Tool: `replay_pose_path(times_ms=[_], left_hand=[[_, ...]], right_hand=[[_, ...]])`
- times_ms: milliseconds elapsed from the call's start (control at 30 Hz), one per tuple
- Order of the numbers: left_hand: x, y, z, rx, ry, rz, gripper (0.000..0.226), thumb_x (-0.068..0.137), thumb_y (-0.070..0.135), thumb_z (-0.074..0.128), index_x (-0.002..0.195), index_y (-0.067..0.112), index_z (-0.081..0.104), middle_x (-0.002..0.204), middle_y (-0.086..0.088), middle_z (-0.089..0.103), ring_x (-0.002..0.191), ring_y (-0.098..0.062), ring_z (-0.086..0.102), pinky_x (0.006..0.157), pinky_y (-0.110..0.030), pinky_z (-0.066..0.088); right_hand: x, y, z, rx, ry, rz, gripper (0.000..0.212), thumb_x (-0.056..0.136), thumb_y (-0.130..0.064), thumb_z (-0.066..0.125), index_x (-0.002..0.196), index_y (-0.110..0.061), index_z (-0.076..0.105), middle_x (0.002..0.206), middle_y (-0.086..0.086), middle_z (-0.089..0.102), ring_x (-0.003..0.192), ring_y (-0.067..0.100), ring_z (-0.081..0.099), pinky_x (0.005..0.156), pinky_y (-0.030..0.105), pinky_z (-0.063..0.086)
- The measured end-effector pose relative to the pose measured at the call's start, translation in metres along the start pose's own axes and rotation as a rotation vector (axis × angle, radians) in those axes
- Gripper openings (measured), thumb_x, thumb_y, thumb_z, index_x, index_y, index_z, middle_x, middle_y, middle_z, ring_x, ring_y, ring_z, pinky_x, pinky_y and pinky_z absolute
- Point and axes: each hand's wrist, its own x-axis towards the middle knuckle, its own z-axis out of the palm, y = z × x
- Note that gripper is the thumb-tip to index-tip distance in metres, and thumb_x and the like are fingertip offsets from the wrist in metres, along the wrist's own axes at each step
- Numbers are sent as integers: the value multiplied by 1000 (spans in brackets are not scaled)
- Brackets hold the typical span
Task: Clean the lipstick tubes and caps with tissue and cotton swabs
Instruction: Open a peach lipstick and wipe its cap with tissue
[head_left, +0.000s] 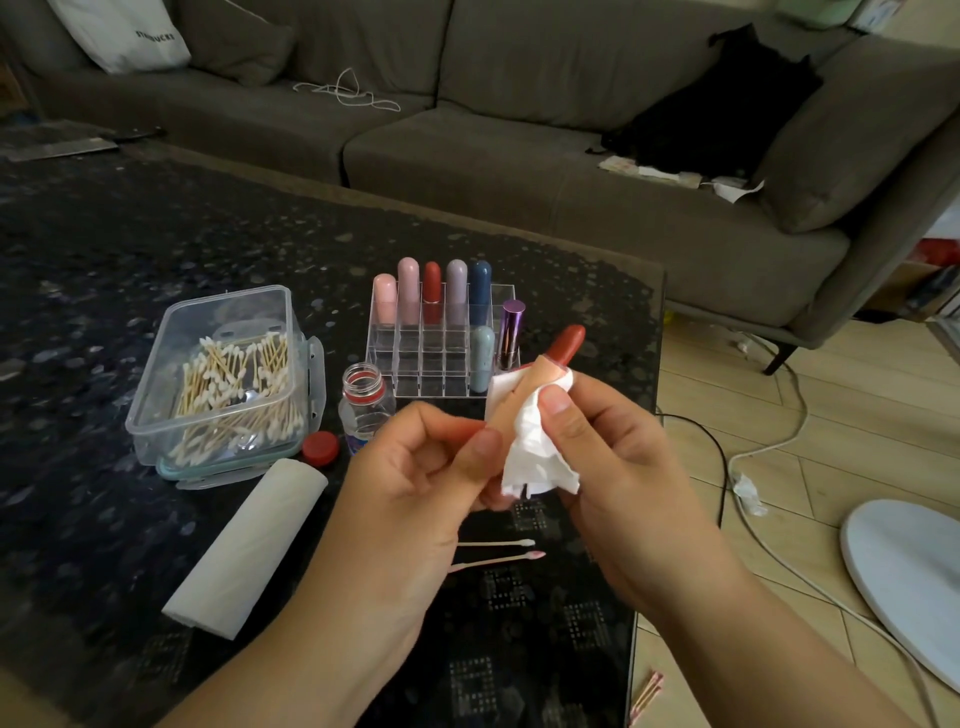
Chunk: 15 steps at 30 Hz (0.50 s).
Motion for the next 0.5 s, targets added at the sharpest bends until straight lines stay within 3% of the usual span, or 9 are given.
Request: replay_pose_path(times_ms=[133, 200, 367, 500], left_hand=[[0, 3, 0, 87, 62, 98, 27, 57, 26, 75, 76, 11, 62, 72, -4, 71, 67, -11, 67, 60, -16, 51], [-1, 3, 2, 111, 73, 84, 31, 59, 27, 74, 80, 9, 60, 71, -2, 71, 65, -8, 66, 58, -14, 49], [-2, 0, 1, 17, -39, -103, 38, 73, 39, 55, 89, 5, 64, 74, -10, 71, 62, -19, 65, 67, -36, 51], [0, 1, -3, 37, -14, -32, 32, 67, 33, 64, 83, 5, 63, 68, -9, 69, 59, -16, 63, 62, -29, 53]], right_hand=[[-1, 2, 3, 2, 7, -5, 32, 92, -33, 46, 104, -14, 68, 95, 12, 71, 93, 30, 66, 89, 44, 53], [0, 3, 4, 12, 18, -2, 30, 91, -34, 46, 100, -18, 70, 93, 11, 71, 92, 29, 67, 86, 42, 54], [1, 1, 4, 74, 15, 17, 26, 90, -33, 47, 91, -19, 69, 81, 7, 69, 70, 14, 61, 66, 30, 47], [1, 3, 4, 60, 11, 27, 28, 89, -34, 47, 94, -19, 70, 82, 5, 69, 74, 16, 62, 70, 34, 49]])
